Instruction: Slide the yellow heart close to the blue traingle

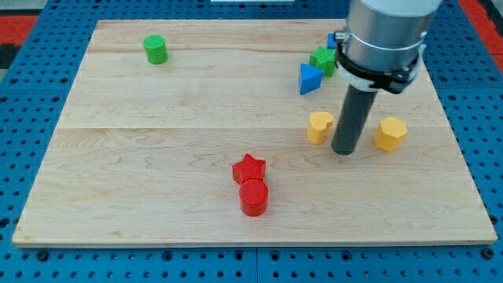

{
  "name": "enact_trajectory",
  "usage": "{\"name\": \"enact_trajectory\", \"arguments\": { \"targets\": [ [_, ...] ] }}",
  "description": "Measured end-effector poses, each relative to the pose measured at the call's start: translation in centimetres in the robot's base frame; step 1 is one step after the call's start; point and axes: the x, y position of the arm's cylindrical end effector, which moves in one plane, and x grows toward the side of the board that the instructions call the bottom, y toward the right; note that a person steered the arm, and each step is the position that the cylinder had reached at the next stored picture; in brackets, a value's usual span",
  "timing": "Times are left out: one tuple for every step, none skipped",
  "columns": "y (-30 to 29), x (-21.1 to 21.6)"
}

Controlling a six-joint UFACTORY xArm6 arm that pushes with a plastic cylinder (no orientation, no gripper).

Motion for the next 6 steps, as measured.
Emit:
{"name": "enact_trajectory", "arguments": {
  "targets": [
    [-2.4,-1.9],
    [-5.1,-3.9],
    [-6.6,-5.2],
    [-6.8,-5.8],
    [-4.8,-5.2],
    [-1.9,-3.8]
  ]
}}
